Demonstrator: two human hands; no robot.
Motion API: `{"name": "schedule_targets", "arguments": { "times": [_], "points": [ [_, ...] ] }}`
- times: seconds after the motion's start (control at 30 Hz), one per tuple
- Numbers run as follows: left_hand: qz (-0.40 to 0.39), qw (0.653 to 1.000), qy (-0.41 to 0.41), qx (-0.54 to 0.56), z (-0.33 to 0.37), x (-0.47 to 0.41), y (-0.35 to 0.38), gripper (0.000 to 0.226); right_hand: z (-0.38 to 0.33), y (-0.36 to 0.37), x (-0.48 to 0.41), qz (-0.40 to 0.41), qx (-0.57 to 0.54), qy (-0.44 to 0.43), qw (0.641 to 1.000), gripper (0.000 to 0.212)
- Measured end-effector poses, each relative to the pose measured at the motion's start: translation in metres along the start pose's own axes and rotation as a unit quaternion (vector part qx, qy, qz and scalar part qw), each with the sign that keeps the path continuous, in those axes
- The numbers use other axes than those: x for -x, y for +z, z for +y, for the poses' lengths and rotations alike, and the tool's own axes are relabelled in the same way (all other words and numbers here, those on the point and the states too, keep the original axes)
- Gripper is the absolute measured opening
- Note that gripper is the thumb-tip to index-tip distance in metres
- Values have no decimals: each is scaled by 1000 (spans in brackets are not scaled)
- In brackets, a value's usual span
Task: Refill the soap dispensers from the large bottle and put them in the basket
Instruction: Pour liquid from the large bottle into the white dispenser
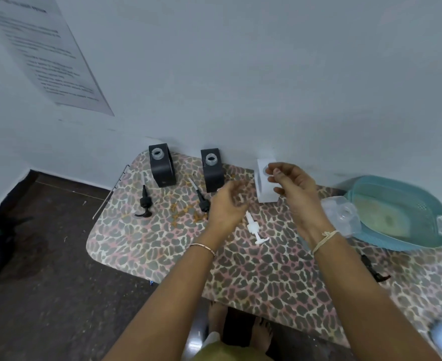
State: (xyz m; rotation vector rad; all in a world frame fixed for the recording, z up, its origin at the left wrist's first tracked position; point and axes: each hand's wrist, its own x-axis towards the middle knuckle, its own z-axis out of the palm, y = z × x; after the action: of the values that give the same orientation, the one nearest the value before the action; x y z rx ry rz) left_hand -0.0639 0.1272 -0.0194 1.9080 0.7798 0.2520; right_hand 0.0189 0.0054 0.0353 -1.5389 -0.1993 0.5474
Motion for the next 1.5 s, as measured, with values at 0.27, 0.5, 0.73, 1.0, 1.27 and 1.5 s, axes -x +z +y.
{"name": "schedule_targets", "arguments": {
  "times": [0.27, 0.5, 0.73, 1.0, 1.27, 1.5],
  "points": [
    [129, 988, -76, -36, -65, -14, -57, 25, 72, 56, -12, -3, 123, 61, 990, 22],
    [61, 996, -47, -51, -63, -49, -70, 65, 87, 76, -30, 201, 396, -133, 886, 38],
    [25, 997, -41, -65, -54, -73, -66, 74, 103, 65, -58, 289, 389, -44, 874, 90],
    [103, 989, -60, -83, -52, -66, -61, 67, 101, 51, -67, 271, 299, 2, 915, 52],
    [109, 990, 52, -69, -28, -43, -40, 56, 85, 38, -50, 224, 261, -48, 938, 53],
    [-50, 986, 122, -106, -19, -31, -27, 92, 79, 13, -21, 47, 280, -95, 954, 49]
  ]
}}
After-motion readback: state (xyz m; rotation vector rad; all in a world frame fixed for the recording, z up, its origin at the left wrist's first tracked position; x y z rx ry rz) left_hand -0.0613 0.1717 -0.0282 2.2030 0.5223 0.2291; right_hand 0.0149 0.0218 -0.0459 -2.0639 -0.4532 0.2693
